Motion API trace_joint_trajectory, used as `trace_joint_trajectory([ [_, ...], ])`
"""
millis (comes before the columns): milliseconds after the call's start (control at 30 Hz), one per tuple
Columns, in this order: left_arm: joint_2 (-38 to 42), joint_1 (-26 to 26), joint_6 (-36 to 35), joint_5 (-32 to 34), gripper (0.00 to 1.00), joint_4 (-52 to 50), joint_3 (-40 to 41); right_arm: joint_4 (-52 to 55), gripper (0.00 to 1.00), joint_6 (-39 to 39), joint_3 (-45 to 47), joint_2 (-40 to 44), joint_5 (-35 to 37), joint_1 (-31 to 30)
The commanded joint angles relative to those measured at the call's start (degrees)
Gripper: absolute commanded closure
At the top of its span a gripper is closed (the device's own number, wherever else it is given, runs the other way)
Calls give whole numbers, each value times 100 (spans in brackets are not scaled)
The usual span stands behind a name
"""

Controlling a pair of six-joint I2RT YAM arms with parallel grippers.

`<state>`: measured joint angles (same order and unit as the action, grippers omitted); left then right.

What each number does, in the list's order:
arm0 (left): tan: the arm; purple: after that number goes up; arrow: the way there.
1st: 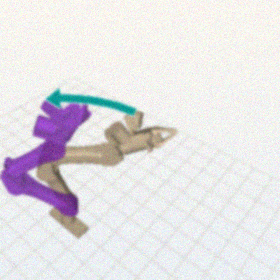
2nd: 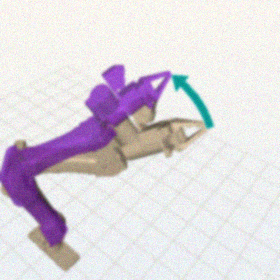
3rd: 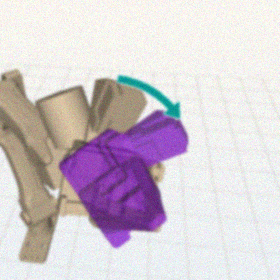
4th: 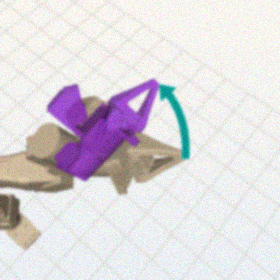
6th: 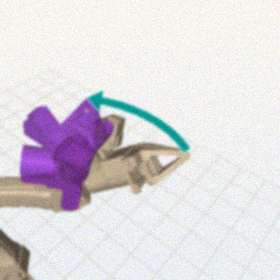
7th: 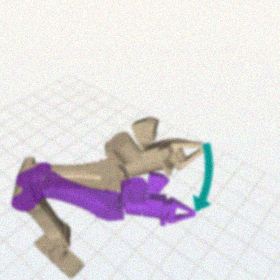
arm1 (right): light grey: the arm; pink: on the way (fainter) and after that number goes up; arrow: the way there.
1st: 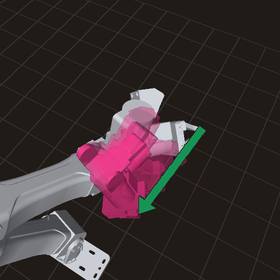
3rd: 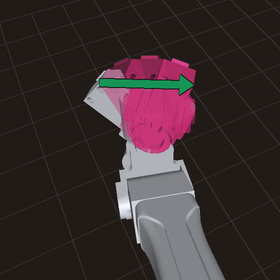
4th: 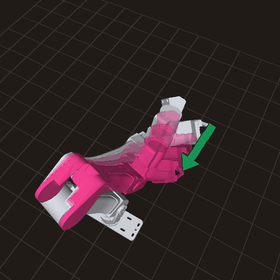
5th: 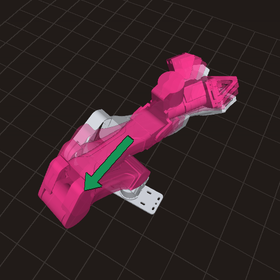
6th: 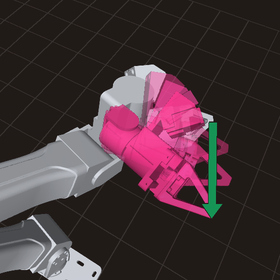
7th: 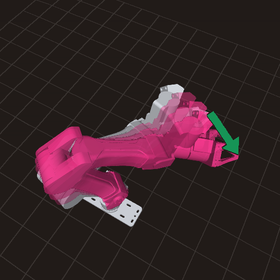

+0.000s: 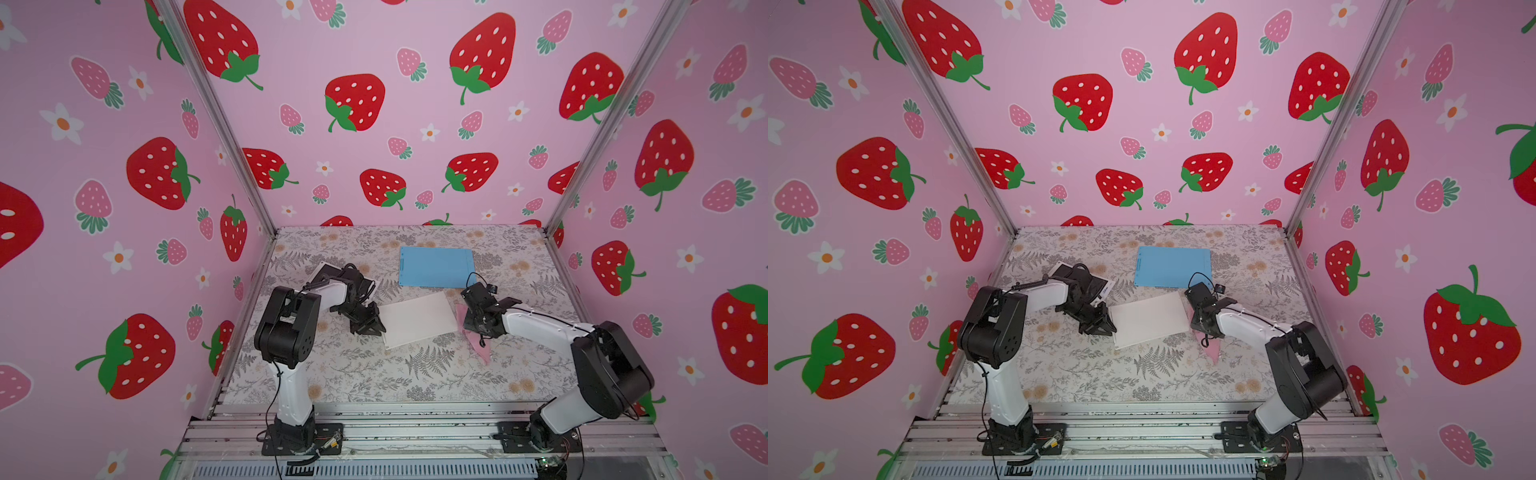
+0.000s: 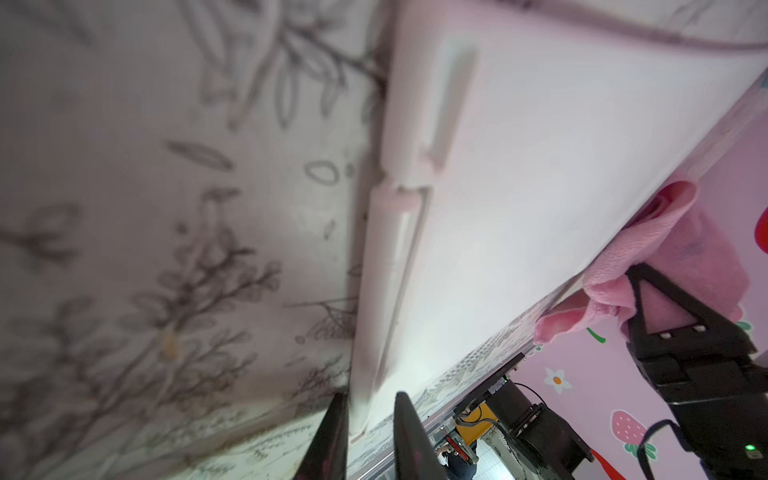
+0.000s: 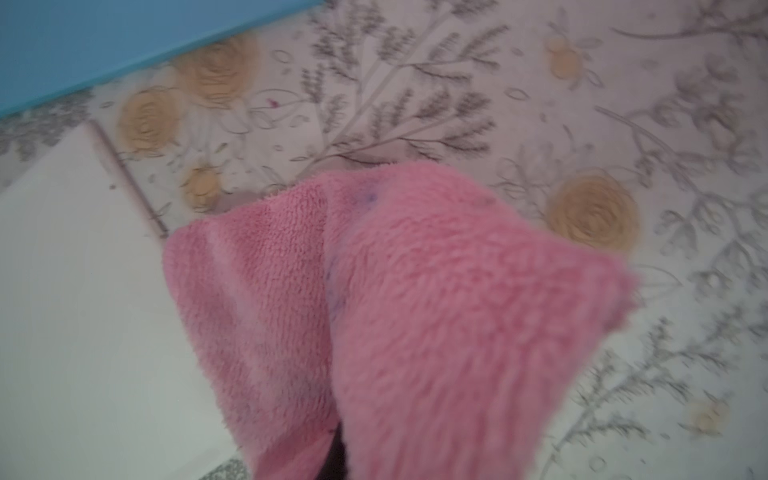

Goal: Wipe the drawing tablet
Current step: Place the cleaning item at the center of the board.

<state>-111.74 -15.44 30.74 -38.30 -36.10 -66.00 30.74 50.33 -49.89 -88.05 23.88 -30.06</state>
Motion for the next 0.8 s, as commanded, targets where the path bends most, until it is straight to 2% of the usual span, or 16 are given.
trace_joint_trajectory([
  [0,-599,-123,43,1660,74,185,242,978,97,847,158,65,-853,325],
  [67,-603,-142,88,1642,72,219,224,965,89,880,277,116,-970,484],
  [200,-634,-196,175,1580,70,272,117,1193,56,850,224,341,-893,641],
  [267,-693,-232,204,1574,70,262,-19,1448,49,719,40,517,-647,629],
  [300,-738,-247,245,1555,70,257,-90,1654,42,676,-67,656,-472,610],
  [433,-921,-271,369,1543,70,209,-457,1939,37,335,-358,1222,199,353],
  [533,-1103,-284,397,1572,70,98,-849,1970,36,45,-548,1396,478,-18],
  [700,-1536,-292,387,1581,70,-161,-1636,1987,35,-201,-944,923,863,-956],
  [767,-1709,-292,375,1583,70,-290,-1980,2083,34,-172,-1131,690,884,-1127],
])
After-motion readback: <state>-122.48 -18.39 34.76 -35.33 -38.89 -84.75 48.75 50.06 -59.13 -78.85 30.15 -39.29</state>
